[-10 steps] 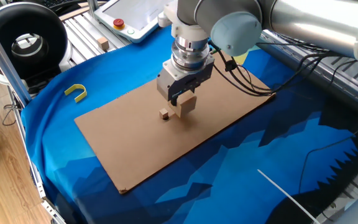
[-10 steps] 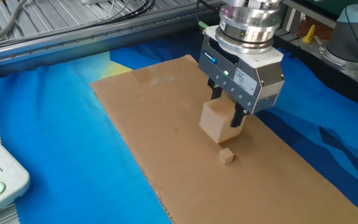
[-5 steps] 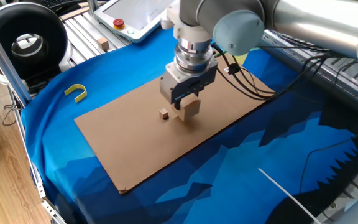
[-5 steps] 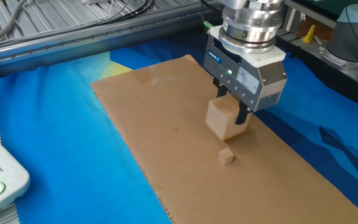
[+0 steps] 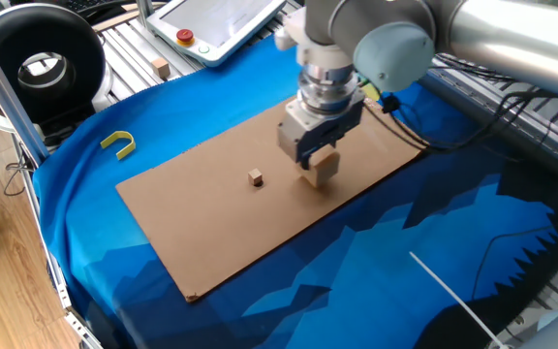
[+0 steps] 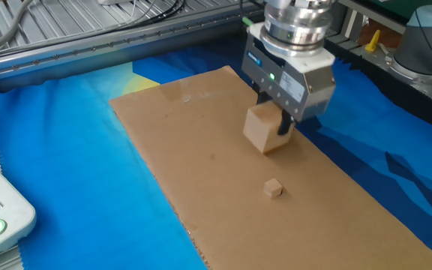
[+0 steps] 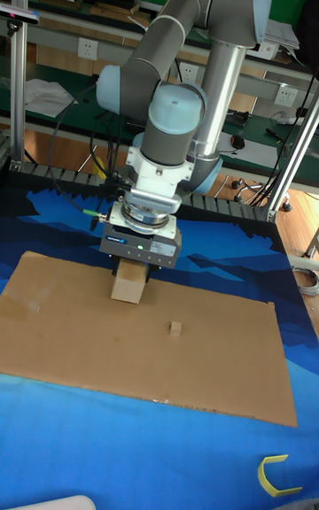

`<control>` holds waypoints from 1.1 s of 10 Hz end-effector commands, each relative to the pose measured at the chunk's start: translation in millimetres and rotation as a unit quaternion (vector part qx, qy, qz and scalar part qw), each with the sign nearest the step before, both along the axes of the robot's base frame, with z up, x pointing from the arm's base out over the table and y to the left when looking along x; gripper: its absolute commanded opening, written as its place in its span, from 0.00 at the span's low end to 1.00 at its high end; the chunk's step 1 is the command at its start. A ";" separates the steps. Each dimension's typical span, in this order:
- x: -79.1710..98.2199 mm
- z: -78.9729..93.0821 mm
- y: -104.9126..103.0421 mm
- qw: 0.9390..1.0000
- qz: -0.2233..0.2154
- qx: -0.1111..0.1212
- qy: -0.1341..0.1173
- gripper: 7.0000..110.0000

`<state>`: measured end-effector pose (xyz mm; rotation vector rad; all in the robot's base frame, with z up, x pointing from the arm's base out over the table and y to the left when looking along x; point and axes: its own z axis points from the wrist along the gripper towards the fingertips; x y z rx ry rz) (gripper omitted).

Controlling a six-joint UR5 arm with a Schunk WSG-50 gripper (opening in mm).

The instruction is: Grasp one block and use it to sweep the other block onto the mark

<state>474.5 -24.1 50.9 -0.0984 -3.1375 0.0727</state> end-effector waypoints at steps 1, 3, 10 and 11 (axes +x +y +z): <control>-7.4 1.0 -17.2 1.000 0.011 0.017 0.004 0.00; -1.6 -8.0 -13.0 0.999 0.016 0.040 -0.005 0.00; 4.4 -27.5 -40.6 1.000 0.017 0.022 -0.006 0.00; 5.0 -29.9 -35.7 0.999 0.013 0.034 -0.010 0.00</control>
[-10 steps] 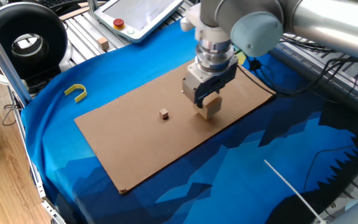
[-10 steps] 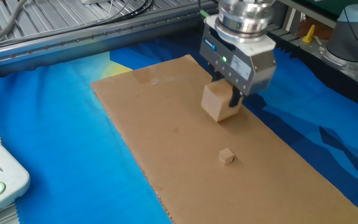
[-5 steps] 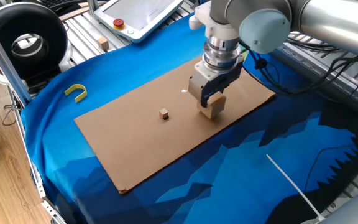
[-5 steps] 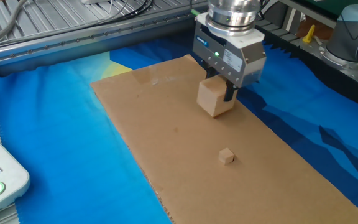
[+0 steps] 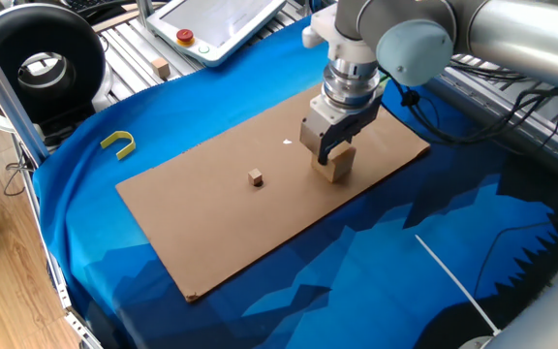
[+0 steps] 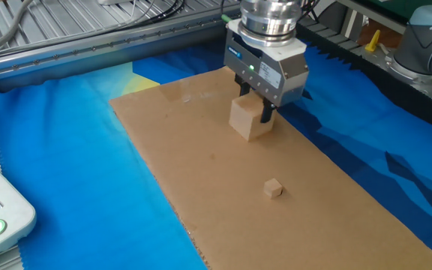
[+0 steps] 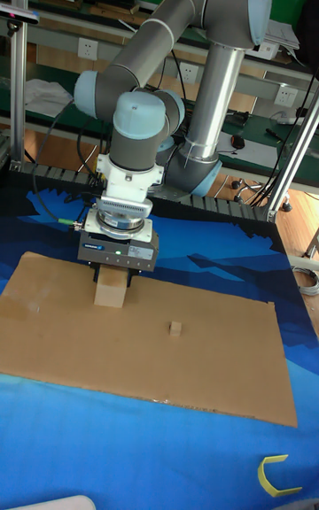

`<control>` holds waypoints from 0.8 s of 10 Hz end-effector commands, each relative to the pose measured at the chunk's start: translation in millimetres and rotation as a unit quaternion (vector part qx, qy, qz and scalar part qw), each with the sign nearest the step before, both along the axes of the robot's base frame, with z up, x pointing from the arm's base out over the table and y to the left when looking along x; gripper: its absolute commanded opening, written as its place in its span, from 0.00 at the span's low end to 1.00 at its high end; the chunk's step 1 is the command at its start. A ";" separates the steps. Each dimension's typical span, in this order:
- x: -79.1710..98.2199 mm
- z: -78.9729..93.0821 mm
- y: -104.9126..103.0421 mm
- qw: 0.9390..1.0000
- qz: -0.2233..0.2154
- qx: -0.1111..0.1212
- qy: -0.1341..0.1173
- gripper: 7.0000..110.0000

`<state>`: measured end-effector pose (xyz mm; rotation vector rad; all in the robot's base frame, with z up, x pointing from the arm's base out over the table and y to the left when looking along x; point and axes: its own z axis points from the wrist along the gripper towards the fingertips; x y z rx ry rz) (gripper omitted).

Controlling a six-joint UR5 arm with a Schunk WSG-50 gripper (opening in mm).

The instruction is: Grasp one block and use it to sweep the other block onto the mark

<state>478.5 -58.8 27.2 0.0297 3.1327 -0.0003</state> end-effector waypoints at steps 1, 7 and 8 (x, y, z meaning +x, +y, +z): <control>2.4 -4.5 4.6 1.000 -0.012 0.022 -0.009 0.00; 16.5 7.0 -2.3 0.998 0.027 0.037 -0.052 0.79; 11.0 3.9 -10.3 0.999 0.020 0.023 -0.040 0.79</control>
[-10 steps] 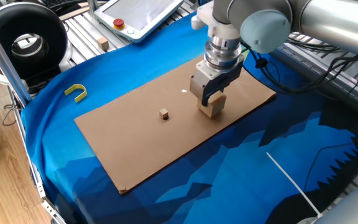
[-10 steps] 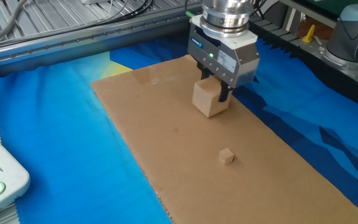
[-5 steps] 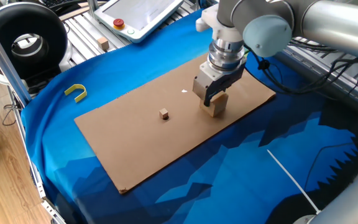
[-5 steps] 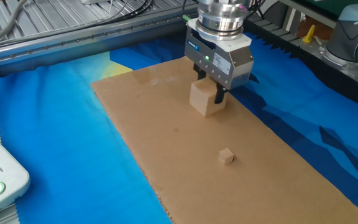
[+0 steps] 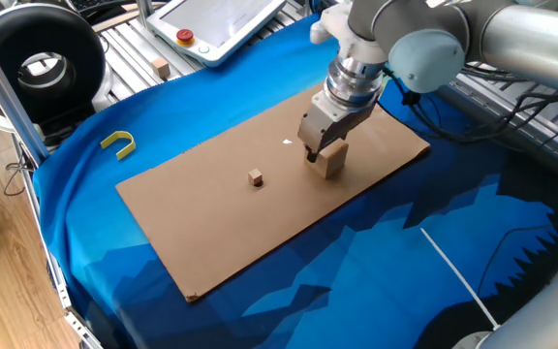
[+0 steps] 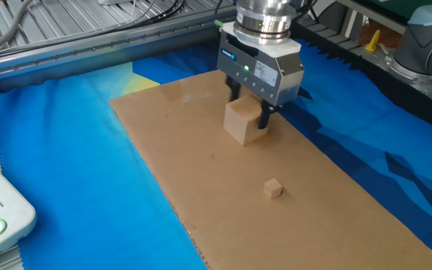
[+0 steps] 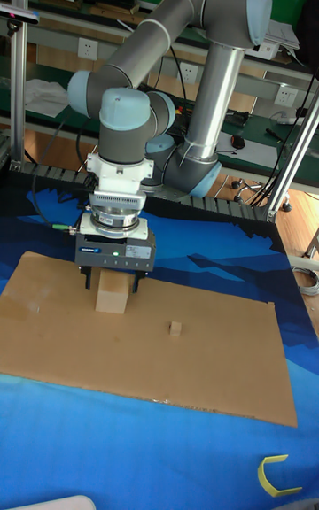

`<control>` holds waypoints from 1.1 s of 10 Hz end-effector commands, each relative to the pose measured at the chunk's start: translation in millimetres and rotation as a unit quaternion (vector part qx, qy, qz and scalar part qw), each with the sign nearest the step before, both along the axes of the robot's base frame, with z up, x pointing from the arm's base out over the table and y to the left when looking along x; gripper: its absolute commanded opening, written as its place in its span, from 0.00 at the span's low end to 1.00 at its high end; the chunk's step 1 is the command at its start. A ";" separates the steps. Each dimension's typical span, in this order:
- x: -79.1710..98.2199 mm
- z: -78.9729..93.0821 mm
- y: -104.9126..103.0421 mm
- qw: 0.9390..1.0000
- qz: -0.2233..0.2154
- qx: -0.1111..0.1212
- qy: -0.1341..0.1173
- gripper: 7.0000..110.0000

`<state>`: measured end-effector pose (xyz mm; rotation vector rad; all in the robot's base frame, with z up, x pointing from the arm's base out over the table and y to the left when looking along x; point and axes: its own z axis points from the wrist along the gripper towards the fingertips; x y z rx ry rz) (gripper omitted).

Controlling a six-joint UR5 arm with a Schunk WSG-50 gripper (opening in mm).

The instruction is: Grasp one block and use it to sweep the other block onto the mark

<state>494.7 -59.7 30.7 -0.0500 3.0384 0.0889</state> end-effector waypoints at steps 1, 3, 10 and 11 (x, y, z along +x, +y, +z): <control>-13.1 -1.4 -12.3 1.000 -0.014 -0.010 0.023 0.79; -15.8 13.1 -3.2 0.999 -0.032 -0.007 0.038 1.00; 72.8 70.3 44.1 0.998 -0.042 -0.017 -0.038 0.79; 72.4 77.9 50.9 0.998 -0.041 -0.028 -0.030 0.79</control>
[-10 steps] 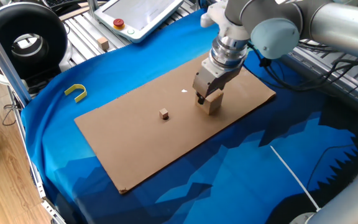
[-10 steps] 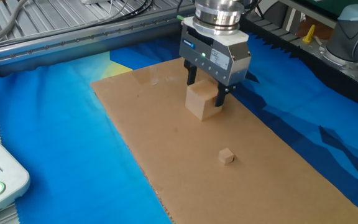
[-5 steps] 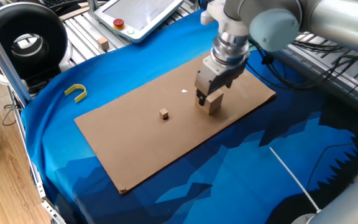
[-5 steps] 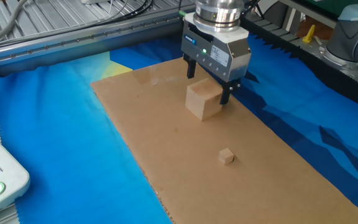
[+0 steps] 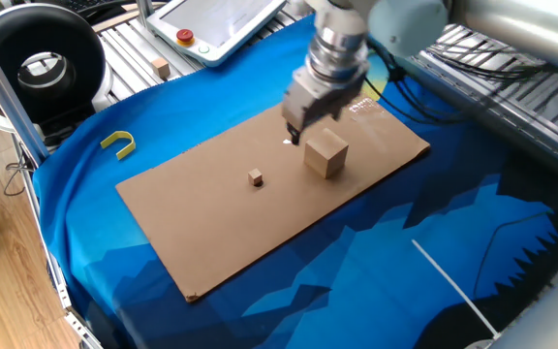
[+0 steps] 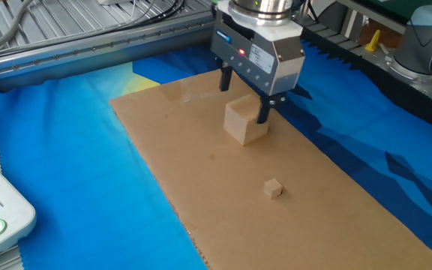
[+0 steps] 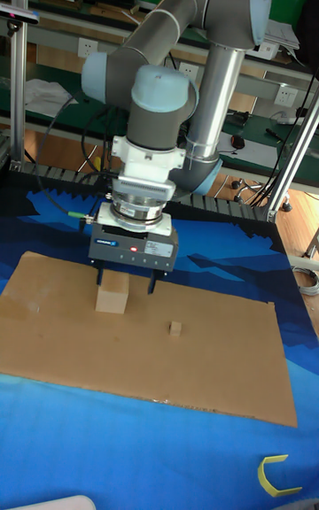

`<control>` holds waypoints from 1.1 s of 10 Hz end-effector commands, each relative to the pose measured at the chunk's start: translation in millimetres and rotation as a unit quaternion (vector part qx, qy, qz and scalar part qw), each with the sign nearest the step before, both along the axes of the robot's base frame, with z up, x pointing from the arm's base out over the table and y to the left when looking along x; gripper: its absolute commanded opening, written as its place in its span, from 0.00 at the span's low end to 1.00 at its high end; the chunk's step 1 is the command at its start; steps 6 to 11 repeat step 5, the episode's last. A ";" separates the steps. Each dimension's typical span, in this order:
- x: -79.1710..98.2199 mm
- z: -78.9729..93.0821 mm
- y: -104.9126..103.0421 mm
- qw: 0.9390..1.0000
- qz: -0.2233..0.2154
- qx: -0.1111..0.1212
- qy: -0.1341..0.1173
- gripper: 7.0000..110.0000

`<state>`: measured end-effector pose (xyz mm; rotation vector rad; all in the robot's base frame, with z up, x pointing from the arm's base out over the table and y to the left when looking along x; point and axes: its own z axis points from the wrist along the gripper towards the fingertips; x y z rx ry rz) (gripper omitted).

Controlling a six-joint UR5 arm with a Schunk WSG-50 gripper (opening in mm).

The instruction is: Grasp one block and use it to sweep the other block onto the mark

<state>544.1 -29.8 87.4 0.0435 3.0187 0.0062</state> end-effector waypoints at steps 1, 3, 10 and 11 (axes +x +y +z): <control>23.7 21.5 24.0 1.000 -0.005 -0.011 -0.015 0.79; 25.8 14.8 24.6 1.000 -0.005 -0.023 -0.002 0.00; 32.2 9.8 39.3 1.000 -0.006 -0.015 0.006 0.00; 32.2 9.8 39.3 1.000 -0.006 -0.015 0.006 0.00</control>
